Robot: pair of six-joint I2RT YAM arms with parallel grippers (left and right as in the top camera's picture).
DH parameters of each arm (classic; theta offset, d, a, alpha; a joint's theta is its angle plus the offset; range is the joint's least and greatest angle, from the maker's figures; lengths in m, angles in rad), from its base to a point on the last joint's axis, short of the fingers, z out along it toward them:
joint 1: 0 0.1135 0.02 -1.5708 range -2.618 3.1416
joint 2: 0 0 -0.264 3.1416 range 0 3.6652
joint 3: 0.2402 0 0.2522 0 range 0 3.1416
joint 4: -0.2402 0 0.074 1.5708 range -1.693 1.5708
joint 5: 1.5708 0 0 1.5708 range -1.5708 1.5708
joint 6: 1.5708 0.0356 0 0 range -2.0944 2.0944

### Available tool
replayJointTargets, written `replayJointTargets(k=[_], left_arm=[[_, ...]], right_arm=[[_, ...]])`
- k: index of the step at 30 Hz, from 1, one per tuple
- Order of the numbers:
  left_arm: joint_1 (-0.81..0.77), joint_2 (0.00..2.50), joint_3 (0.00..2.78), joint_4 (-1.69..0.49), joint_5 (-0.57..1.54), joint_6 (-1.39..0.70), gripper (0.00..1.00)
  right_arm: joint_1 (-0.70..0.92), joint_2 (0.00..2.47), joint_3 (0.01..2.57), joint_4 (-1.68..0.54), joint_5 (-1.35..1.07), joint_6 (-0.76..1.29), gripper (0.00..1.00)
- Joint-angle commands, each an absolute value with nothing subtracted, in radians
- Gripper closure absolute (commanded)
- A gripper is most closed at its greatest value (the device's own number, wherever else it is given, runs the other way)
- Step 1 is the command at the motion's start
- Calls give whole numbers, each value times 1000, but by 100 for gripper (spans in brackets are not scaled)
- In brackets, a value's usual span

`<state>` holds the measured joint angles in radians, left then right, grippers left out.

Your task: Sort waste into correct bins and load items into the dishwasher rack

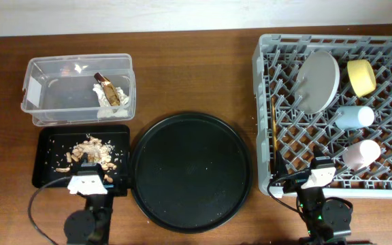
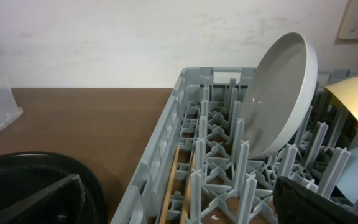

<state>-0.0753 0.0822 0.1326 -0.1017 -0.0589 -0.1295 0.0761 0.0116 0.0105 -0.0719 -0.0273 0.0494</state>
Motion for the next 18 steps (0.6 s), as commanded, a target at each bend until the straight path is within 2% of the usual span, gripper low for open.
replayJointTargets(k=[1,5,7,18], left_arm=[[-69,26,38,15,-49,-107,1],[-69,5,8,-10,-38,-2,1],[-69,5,9,-83,-32,-2,1],[-69,5,9,-83,-22,-3,1]], right_arm=[[70,3,6,-76,-37,49,2],[70,3,6,-76,-37,49,2],[70,3,6,-76,-37,49,2],[70,3,6,-76,-37,49,2]])
